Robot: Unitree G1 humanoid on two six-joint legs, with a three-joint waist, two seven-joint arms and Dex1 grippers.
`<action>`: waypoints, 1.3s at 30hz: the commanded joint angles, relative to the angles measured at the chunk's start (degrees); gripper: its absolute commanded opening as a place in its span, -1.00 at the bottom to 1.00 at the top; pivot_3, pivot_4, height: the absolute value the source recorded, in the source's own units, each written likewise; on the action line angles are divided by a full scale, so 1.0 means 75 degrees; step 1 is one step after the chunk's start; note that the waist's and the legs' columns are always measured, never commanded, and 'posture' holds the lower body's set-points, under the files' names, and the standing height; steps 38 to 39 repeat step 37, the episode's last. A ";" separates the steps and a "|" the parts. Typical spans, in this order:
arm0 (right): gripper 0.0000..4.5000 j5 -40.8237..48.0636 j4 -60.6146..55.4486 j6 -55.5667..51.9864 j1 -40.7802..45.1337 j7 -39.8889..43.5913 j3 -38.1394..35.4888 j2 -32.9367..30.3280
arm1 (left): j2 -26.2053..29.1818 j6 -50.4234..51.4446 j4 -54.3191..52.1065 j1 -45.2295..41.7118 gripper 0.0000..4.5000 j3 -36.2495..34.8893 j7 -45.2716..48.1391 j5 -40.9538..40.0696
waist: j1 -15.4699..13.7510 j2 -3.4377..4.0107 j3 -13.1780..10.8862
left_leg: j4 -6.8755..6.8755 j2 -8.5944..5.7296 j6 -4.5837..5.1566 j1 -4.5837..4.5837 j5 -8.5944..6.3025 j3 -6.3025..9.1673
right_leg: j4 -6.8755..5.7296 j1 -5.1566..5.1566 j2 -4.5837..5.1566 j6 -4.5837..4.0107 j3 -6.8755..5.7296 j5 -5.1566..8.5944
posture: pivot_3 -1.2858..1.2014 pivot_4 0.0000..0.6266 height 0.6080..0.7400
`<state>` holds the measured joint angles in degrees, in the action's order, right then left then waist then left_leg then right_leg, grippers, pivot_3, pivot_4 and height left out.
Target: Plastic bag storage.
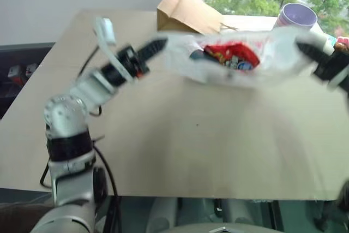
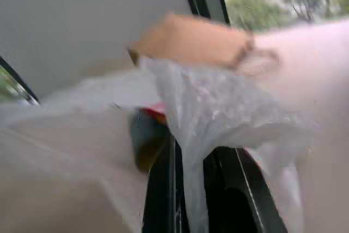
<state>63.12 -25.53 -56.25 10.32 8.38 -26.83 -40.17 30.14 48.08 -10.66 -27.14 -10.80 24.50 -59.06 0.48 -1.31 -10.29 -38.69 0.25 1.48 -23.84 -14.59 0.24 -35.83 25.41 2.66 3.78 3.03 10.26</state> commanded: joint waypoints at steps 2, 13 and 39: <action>-0.99 -0.2636 -0.1036 0.1739 -0.0904 -0.0268 0.0784 0.0069 | 0.0053 -0.1808 -0.0442 0.0764 -1.00 0.0936 0.0328 0.2306 | 0.0081 0.0012 0.0004 | -0.0012 0.0005 0.0002 0.0013 0.0023 -0.0024 | -0.0007 0.0000 -0.0006 -0.0015 0.0019 0.0009 | 0.03 -0.52 1.00; 0.80 -0.3458 -0.2267 0.4273 -0.4150 0.2512 0.0014 0.0348 | 0.0664 -0.3502 -0.1098 0.3117 0.46 0.0119 0.2236 0.3017 | 0.0091 0.0010 0.0017 | 0.0026 0.0045 0.0002 0.0125 0.0018 -0.0048 | 0.0009 -0.0090 -0.0037 -0.0014 0.0049 0.0041 | 0.03 -0.52 1.00; 1.00 -0.4503 -0.0120 0.5564 -0.4728 0.5503 -0.0948 -0.0529 | 0.1276 -0.3072 -0.0888 0.3708 0.80 -0.0821 0.2736 0.2964 | 0.0001 -0.0004 0.0041 | 0.0051 0.0058 0.0011 0.0135 0.0007 -0.0084 | 0.0013 -0.0081 -0.0003 -0.0026 0.0002 0.0074 | 0.03 -0.52 1.00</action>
